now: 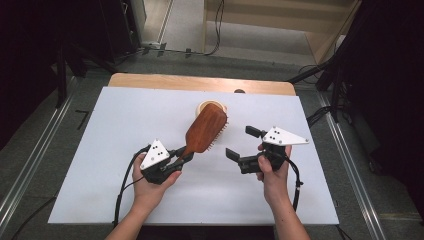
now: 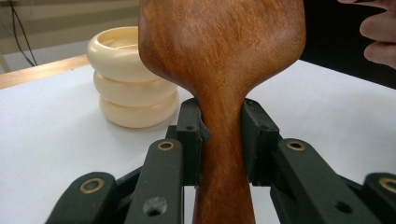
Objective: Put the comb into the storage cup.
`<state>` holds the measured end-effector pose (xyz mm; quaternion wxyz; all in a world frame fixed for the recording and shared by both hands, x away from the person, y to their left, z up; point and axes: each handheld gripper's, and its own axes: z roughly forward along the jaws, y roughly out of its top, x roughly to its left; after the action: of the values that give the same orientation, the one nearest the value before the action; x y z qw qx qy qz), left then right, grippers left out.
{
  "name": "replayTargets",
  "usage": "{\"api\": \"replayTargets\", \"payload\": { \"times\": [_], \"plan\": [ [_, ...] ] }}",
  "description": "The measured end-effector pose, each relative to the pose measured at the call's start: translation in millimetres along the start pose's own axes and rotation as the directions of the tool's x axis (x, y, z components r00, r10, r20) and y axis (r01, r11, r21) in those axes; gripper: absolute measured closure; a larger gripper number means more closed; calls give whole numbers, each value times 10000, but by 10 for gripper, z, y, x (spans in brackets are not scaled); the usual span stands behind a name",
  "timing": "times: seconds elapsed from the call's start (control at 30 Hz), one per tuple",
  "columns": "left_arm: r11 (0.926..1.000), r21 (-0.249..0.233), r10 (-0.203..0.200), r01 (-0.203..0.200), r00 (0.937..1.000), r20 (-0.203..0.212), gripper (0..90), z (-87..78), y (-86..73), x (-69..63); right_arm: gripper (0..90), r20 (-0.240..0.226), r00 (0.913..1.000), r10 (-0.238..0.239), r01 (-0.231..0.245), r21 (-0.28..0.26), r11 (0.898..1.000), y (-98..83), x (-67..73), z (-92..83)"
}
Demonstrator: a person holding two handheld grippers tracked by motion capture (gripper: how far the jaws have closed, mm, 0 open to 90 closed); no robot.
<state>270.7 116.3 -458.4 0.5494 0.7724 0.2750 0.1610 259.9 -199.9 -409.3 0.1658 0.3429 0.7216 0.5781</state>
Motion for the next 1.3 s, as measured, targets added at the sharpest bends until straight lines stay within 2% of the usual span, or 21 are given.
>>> {"api": "replayTargets", "payload": {
  "times": [0.1, 0.13, 0.27, 0.4, 0.43, 0.7, 0.77, 0.8, 0.9, 1.0, 1.23, 1.3],
  "plan": [
    [9998, -141, -161, 161, 9999, -11, 717, -4, -28, -23, 0, -253, 9994, 234, -237, -85, 9997, -24, 24, 19],
    [9998, -142, -138, 138, 9999, -7, 717, -2, -40, -34, 0, -421, 9985, 359, -359, -1, 9994, -36, 42, 42],
    [9999, -137, -3, 3, 10000, -30, 717, 31, -81, -109, 0, -560, 9966, 601, -599, 45, 9982, -72, 142, 99],
    [9998, -196, 74, -73, 10000, 54, 717, 68, -100, -179, 0, -295, 9971, 697, -691, 201, 9974, -94, 187, 142],
    [9998, -194, 75, -73, 9999, 77, 717, 76, -105, -200, 0, -232, 9949, 983, -977, 266, 9949, -122, 202, 168],
    [9997, -217, 142, -136, 9994, 311, 717, 137, -139, -320, 0, -134, 9883, 1520, -1513, 433, 9875, -176, 215, 248],
    [9993, -251, 283, -275, 9990, 333, 717, 146, -145, -350, 13, -126, 9855, 1694, -1688, 404, 9848, -185, 222, 263],
    [9993, -265, 274, -265, 9990, 351, 717, 148, -145, -358, 41, 109, 9831, 1828, -1831, 335, 9825, -195, 228, 273],
    [9990, -309, 319, -308, 9989, 337, 716, 160, -151, -391, 57, 259, 9781, 2064, -2073, 374, 9776, -203, 227, 289],
    [9990, -284, 346, -336, 9987, 366, 716, 177, -163, -424, 109, 438, 9691, 2426, -2441, 329, 9692, -215, 217, 302],
    [9982, -256, 546, -533, 9971, 533, 716, 222, -182, -503, 158, 620, 9577, 2811, -2836, 363, 9583, -233, 203, 337],
    [9978, -298, 598, -585, 9972, 450, 715, 228, -190, -519, 180, 714, 9523, 2967, -2994, 308, 9536, -245, 191, 337]
  ]
}}
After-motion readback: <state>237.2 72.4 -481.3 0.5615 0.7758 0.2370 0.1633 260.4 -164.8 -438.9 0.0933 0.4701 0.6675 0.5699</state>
